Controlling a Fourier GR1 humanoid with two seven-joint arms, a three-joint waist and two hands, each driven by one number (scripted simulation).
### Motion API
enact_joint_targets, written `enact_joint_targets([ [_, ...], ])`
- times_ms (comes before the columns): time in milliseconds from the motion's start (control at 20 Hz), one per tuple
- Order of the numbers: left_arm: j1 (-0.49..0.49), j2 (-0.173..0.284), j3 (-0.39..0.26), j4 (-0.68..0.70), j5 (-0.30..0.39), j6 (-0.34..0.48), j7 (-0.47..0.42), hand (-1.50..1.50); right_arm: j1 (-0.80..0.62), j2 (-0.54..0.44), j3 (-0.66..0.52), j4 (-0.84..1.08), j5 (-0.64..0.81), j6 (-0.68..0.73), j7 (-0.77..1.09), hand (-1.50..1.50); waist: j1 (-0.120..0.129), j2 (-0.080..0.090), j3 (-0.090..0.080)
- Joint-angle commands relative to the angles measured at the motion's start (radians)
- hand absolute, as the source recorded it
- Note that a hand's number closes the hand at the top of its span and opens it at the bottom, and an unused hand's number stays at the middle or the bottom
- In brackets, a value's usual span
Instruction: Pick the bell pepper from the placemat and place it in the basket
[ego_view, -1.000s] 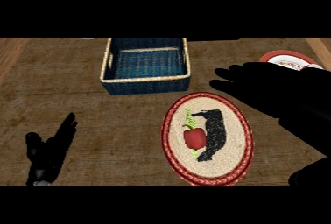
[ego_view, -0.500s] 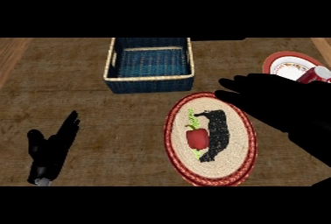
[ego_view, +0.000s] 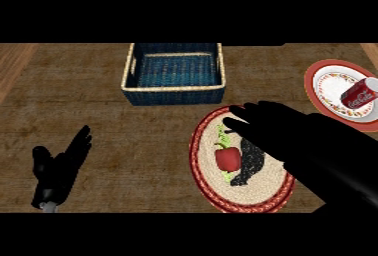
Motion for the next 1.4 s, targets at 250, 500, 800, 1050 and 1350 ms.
enact_joint_targets([
  [250,0.096,-0.013,-0.035,-0.014,0.001,-0.001,0.098,0.0,0.116,0.051,0.142,0.074,0.26,-0.05,-0.117,-1.5,0.009,0.009,-0.011],
  [500,0.058,-0.028,-0.007,0.047,-0.011,0.001,0.078,0.0,0.116,0.057,0.139,0.164,0.338,-0.09,-0.219,-1.5,-0.006,0.013,-0.013],
  [800,0.12,-0.035,-0.013,0.016,-0.035,0.006,0.059,0.0,0.23,0.072,0.219,0.153,0.482,-0.196,-0.314,-1.5,-0.009,0.008,-0.013],
  [1050,0.143,-0.009,0.0,-0.042,-0.023,-0.016,0.097,0.0,0.235,0.074,0.208,0.256,0.533,-0.236,-0.401,-1.5,-0.003,0.008,-0.013],
  [1350,0.112,-0.019,0.023,0.022,-0.034,-0.049,0.066,0.0,0.217,0.166,0.246,0.388,0.614,-0.306,-0.463,-1.5,-0.001,0.01,-0.014],
])
